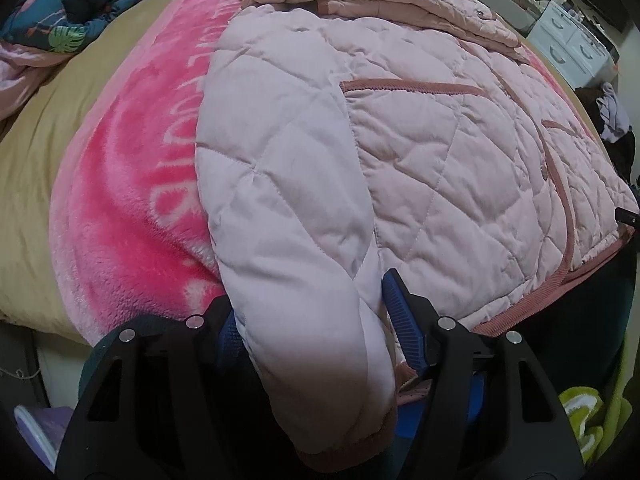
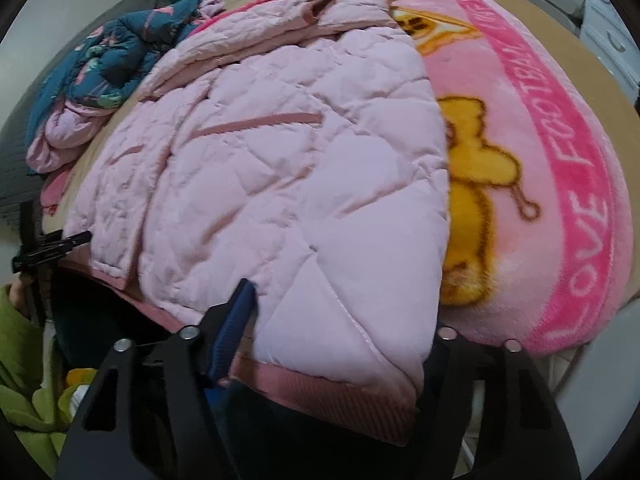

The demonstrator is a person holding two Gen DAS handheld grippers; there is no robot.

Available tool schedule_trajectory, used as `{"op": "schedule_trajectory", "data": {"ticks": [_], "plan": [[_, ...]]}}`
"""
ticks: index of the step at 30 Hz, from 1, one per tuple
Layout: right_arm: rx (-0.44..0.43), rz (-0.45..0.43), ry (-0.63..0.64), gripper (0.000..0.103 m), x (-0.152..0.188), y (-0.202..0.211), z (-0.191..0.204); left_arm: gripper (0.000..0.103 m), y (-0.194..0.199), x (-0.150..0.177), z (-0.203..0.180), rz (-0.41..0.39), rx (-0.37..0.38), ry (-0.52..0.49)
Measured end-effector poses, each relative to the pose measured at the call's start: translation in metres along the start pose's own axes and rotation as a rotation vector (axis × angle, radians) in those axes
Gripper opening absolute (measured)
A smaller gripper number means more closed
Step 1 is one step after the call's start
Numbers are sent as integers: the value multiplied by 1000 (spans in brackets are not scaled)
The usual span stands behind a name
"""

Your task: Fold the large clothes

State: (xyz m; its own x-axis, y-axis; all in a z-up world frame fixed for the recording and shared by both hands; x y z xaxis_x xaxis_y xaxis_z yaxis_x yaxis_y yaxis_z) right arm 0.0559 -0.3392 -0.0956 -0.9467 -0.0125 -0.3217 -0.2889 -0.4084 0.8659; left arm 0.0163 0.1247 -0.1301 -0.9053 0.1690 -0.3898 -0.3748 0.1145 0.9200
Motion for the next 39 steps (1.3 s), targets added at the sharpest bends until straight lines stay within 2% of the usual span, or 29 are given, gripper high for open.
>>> {"op": "schedule_trajectory", "data": {"ticks": [2,5,7,13,17,18,19,20,25,31,39], "plan": [[-32,-23,12,29,-2,4,9,57,0,0,0,1,1,-1],[-115,-130,47,23,-10,28,26,63,-1,1,0,8,4,1],[-169,-204,34,20,-18,46,31,64,-1,2,0,14,-2,-7],[-279,-350,2,16,-45,80,35,67,-4,5,-1,38,15,-12],[-320,-387,-13,16,-58,88,37,67,-5,8,-6,53,21,-39],[-323,-394,-7,16,-61,89,39,65,-6,9,-7,57,23,-47],[-326,-400,-6,16,-62,89,39,55,-6,9,-9,58,25,-56],[-333,-403,-10,16,-64,90,39,52,-6,10,-11,57,32,-60],[-340,-409,-32,16,-63,86,38,21,-1,8,-17,23,25,-77],[-316,-416,-60,16,-56,82,28,11,17,-3,-17,-62,6,-67],[-321,-431,-129,16,-50,80,12,8,57,-33,-8,-216,9,-9]]}}
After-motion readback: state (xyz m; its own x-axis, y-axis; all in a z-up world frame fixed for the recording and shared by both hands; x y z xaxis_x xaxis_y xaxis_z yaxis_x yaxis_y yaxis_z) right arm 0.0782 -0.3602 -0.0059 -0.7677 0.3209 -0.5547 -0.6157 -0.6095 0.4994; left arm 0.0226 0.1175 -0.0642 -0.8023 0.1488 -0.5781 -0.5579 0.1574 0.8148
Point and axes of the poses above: each gripper's, at about its wrist camera, not at the fingertips, and y roughly against the way its jaws point, z to its left, x to its underside, the point moved 5 cm from there along -y, roughly the way its jaws point, and after that the axes turned 11 degrees about -y, right-handed, at the moved point
